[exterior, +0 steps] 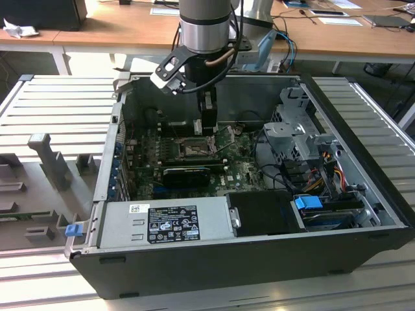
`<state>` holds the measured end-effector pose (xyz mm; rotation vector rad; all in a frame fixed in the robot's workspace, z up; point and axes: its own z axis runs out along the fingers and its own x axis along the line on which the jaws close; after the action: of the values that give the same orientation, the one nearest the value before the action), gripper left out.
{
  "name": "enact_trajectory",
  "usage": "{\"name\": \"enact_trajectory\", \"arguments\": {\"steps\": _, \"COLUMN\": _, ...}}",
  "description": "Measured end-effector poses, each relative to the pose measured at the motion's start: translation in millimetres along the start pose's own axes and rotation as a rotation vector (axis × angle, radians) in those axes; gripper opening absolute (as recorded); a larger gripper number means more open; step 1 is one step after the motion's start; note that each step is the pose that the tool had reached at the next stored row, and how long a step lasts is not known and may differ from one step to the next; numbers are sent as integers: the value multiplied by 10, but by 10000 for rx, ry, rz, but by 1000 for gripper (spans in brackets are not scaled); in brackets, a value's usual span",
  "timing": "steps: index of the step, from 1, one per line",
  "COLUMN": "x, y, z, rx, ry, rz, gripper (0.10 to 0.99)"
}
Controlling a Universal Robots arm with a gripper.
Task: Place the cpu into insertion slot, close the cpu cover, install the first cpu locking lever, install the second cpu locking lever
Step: 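Place the cpu into insertion slot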
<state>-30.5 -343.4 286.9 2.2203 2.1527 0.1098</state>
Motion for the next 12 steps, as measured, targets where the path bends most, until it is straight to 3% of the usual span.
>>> {"name": "enact_trajectory", "arguments": {"steps": 12, "x": -1, "y": -21, "z": 36, "rx": -2, "ry": 3, "rz": 3, "gripper": 533}}
